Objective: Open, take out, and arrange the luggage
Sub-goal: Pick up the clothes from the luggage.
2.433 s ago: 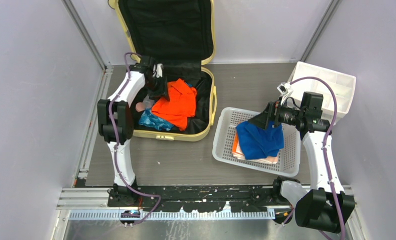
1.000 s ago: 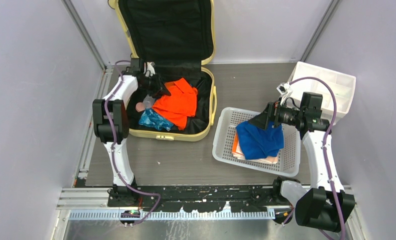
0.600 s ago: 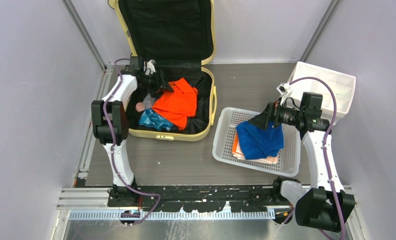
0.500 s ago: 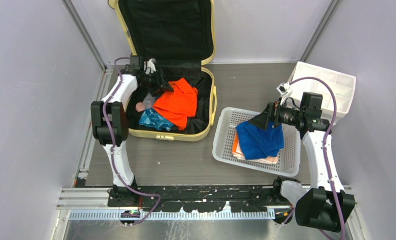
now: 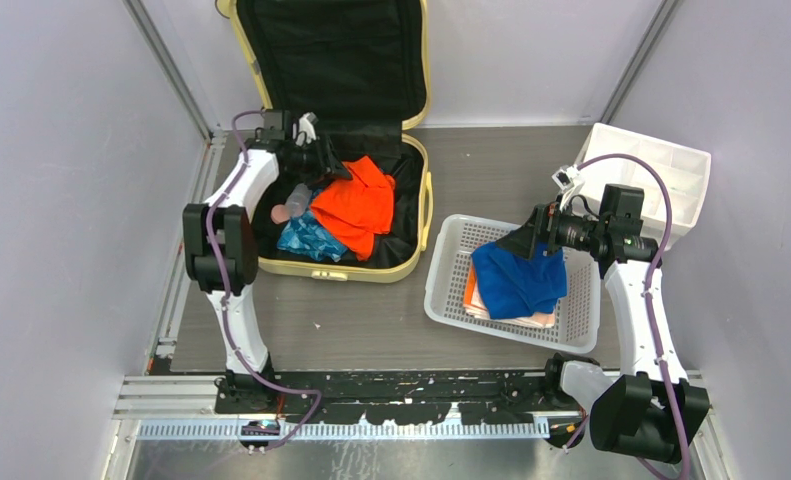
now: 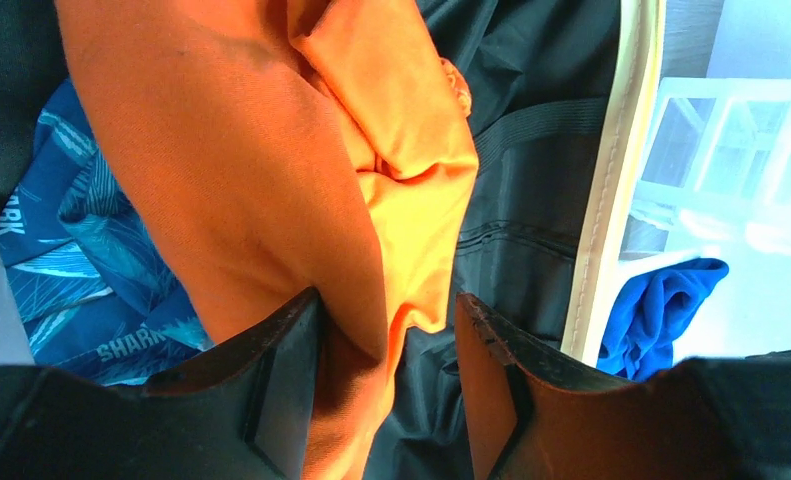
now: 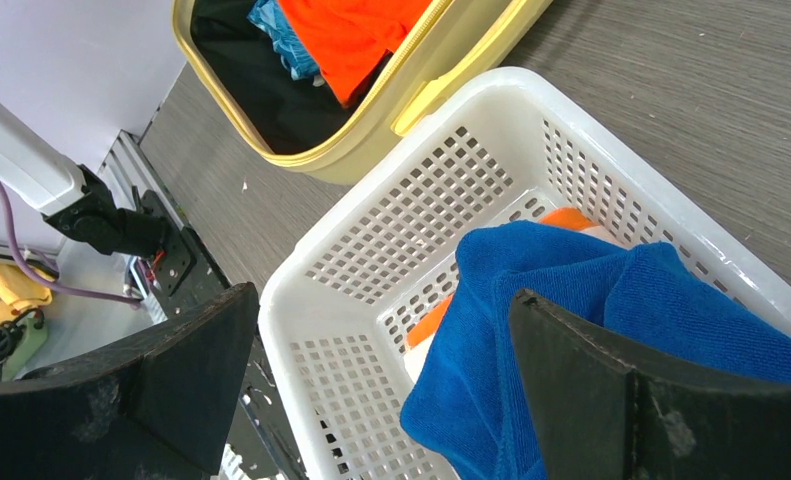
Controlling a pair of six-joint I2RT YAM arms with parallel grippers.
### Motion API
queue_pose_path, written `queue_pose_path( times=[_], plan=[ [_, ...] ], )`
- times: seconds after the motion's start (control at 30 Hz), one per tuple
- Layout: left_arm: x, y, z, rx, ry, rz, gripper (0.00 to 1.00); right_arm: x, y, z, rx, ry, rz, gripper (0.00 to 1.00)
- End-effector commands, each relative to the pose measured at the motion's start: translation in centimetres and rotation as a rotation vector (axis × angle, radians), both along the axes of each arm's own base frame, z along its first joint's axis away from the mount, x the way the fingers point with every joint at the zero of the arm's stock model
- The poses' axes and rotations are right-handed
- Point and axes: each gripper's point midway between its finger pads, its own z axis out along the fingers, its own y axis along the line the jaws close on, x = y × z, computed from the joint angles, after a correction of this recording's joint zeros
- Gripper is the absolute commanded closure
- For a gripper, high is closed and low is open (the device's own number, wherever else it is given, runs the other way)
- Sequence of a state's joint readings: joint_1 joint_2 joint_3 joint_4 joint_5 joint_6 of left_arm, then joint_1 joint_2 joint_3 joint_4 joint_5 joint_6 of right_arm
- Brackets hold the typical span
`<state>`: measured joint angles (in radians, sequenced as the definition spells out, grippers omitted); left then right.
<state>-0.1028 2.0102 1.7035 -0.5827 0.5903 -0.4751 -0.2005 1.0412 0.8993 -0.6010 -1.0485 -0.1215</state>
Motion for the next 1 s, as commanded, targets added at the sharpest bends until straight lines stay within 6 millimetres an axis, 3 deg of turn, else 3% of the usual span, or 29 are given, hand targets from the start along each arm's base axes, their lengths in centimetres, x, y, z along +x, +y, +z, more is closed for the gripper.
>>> queue_pose_path(
  times=[0.0, 0.2, 0.3, 0.43, 0.5, 0.97],
  plan=[
    [0.6, -0.8, -1.3, -0.034, 0.016, -0.014, 0.47, 0.5, -0.1, 1.4, -0.016, -0.055, 0.004, 0.00],
    [0.7, 0.0, -2.4, 0.029, 0.033, -0.003, 0.49, 0.4, -0.1, 1.5, -0.016, -0.058, 0.006, 0.00],
    [0.9, 0.5, -2.4, 0.065, 0.037, -0.004, 0.55, 0.4, -0.1, 1.6, -0.016, -0.060, 0.006, 0.01],
    [0.8, 0.7, -1.4, 0.077, 0.016, -0.009, 0.88, 0.4, -0.1, 1.6, -0.018, -0.061, 0.005, 0.00],
    [0.7, 0.8, -0.2, 0.095, -0.015, -0.009, 0.97, 0.4, -0.1, 1.6, -0.019, -0.062, 0.006, 0.00],
    [-1.3, -0.2, 6.7, 0.360, -0.260, -0.122, 1.00, 0.5, -0.2, 1.4, -0.021, -0.059, 0.004, 0.00]
  ],
)
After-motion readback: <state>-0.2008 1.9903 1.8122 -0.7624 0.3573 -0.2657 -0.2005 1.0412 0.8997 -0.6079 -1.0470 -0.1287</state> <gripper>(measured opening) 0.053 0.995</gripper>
